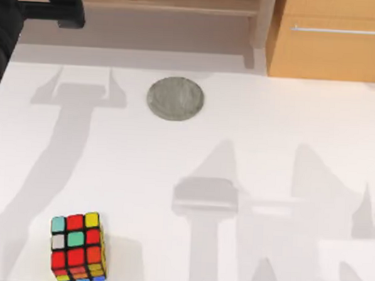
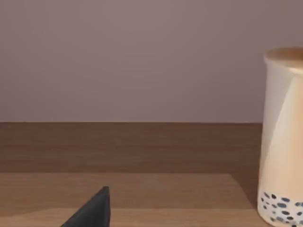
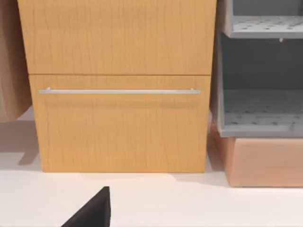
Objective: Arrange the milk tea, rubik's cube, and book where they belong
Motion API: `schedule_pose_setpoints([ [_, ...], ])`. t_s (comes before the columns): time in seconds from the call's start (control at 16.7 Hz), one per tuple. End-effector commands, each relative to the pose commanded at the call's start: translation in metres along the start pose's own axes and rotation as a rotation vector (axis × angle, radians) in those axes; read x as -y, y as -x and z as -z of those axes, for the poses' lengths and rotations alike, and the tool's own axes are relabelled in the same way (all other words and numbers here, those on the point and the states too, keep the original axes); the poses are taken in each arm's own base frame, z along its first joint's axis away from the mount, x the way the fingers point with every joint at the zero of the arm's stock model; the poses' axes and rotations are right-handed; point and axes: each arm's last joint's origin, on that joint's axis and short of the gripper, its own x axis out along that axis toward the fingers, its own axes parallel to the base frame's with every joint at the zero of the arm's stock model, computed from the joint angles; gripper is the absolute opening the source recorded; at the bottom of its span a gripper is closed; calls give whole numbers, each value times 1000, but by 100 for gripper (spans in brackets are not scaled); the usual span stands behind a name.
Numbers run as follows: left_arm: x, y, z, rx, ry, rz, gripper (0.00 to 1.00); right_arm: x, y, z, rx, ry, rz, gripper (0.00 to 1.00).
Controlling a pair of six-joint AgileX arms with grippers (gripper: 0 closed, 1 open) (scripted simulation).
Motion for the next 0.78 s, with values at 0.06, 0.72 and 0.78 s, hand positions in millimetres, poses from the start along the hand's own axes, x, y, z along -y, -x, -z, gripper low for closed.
schedule_pose_setpoints([
  [0.06,11,-19,3,-2,0,1,100,0,0,0,0,0,0,100],
  [0.72,96,-116,55,18,6,6,100,0,0,0,0,0,0,100],
  [0.78,96,-116,55,18,6,6,100,0,0,0,0,0,0,100],
])
